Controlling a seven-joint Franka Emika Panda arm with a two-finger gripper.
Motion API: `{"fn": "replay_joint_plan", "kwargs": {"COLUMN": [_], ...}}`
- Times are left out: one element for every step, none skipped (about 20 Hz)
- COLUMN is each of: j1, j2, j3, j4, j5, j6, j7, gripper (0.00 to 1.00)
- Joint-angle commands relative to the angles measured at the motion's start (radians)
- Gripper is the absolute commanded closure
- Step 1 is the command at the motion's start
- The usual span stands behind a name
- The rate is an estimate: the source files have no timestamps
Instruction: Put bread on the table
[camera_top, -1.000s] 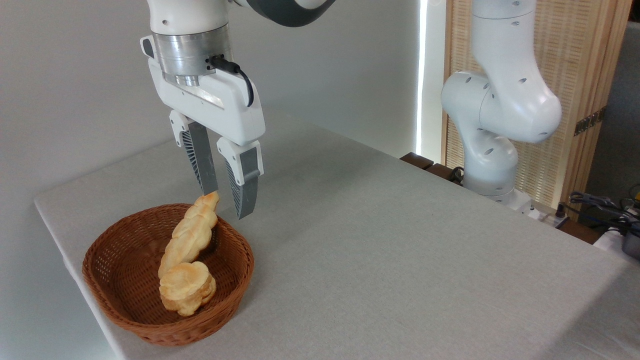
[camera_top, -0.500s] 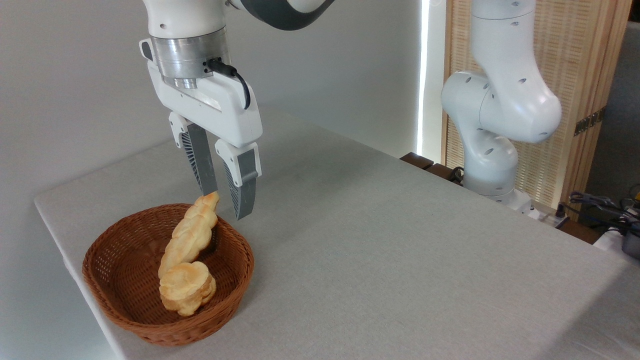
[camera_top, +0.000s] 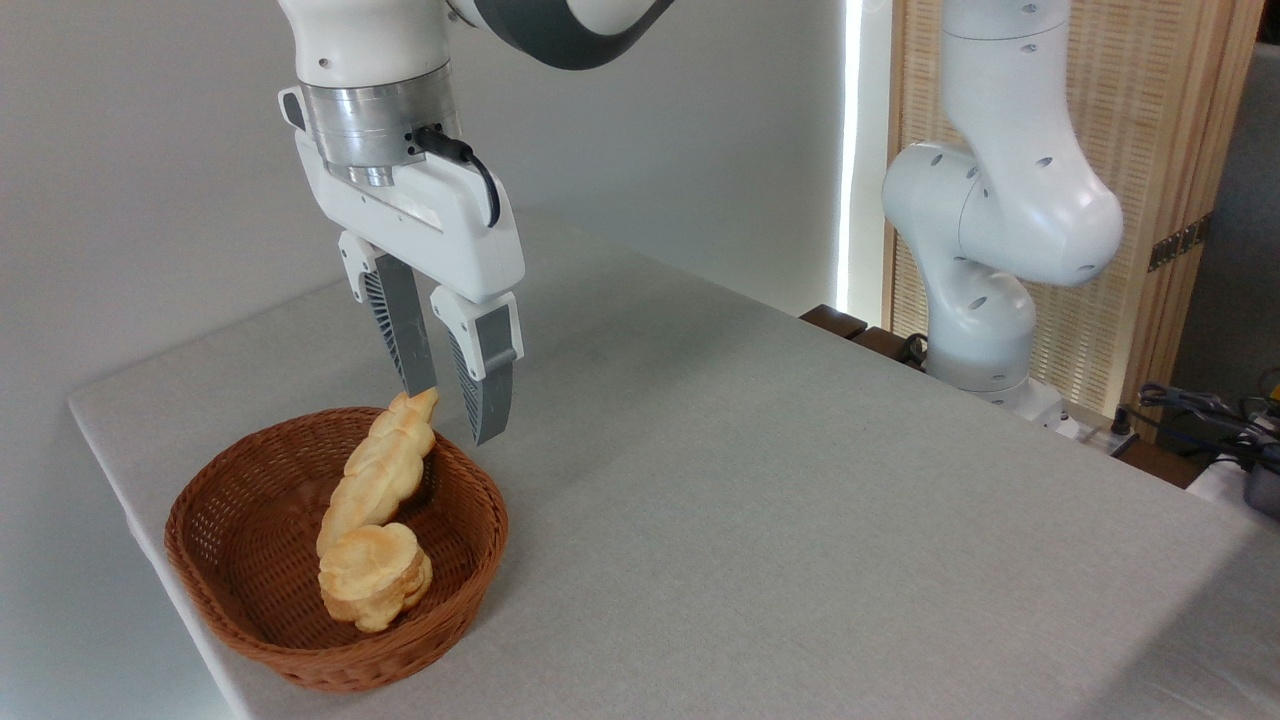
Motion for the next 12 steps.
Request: {"fn": "replay_joint_plan", "kwargs": {"j1": [0.008, 0.008, 0.008, 0.006, 0.003, 0.000, 0.000, 0.000, 0.000, 0.000, 0.000, 0.000], "j2": [0.009, 0.009, 0.009, 0.012, 0.015, 0.018, 0.019, 0.027, 0.032, 0.036, 0.045, 0.055], "j3": [-0.009, -0.010, -0.012, -0.012, -0.012, -0.014, -0.017, -0.030, -0.035, -0.041, -0.049, -0.061], "j4": [0.011, 0.013, 0.011, 0.011, 0.011, 0.010, 0.008, 0.005, 0.007, 0.007, 0.007, 0.007], "j5": [0.003, -0.002, -0.003, -0.003, -0.005, -0.005, -0.006, -0.011, -0.013, -0.013, -0.013, -0.014], "j6": [-0.027, -0.027, -0.027, -0.027, -0.027, -0.027, -0.027, -0.028, -0.027, -0.027, -0.027, -0.025], "j7": [0.015, 0.015, 0.015, 0.014, 0.014, 0.012, 0.017, 0.017, 0.014, 0.012, 0.012, 0.010], "gripper": [0.00, 0.00, 0.00, 0.00, 0.00, 0.00, 0.00, 0.00, 0.00, 0.00, 0.00, 0.00]}}
